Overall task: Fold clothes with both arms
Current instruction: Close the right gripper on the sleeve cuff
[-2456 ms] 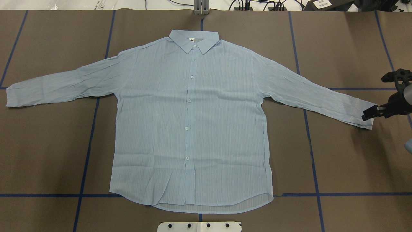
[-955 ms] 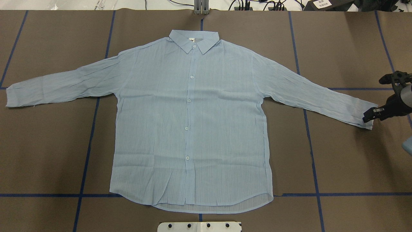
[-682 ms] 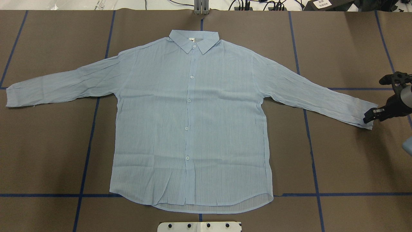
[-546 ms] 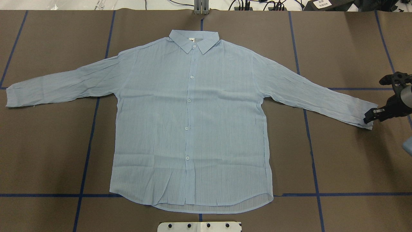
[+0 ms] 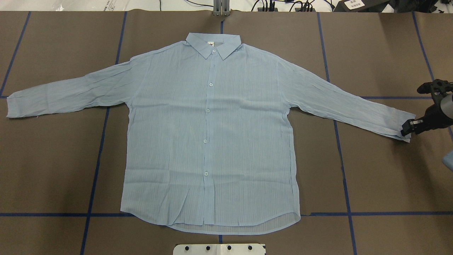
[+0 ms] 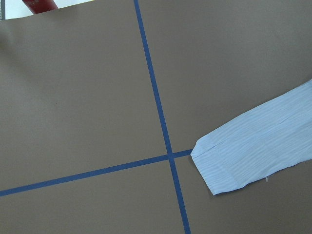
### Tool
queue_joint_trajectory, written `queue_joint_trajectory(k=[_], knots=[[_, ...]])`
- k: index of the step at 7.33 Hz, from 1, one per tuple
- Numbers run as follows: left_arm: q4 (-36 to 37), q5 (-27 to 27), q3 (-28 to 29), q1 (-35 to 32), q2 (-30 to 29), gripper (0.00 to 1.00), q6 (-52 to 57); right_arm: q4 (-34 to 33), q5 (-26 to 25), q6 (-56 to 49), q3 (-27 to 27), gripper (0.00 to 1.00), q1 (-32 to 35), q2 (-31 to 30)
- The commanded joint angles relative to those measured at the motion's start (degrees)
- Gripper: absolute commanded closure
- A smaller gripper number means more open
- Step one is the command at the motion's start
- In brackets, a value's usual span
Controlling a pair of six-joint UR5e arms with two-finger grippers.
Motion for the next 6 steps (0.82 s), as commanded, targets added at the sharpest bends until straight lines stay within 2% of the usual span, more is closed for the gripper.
queue_joint_trajectory(k=[1, 3, 5, 6], knots=[[0.00, 0.00, 0.00, 0.00, 0.00, 0.00, -0.11, -0.09, 0.07, 0.02, 0.32, 0.59, 0.04, -0.01], [0.00, 0.00, 0.00, 0.00, 0.00, 0.00, -0.20, -0.01, 0.34, -0.06, 0.67, 0.62, 0.04, 0.08], [0.00, 0.00, 0.08, 0.00, 0.00, 0.01, -0.20, -0.09, 0.34, 0.02, 1.19, 0.73, 0.13, 0.17], [0.00, 0.00, 0.08, 0.00, 0.00, 0.00, -0.20, -0.09, 0.16, 0.02, 1.02, 0.74, 0.13, 0.08]])
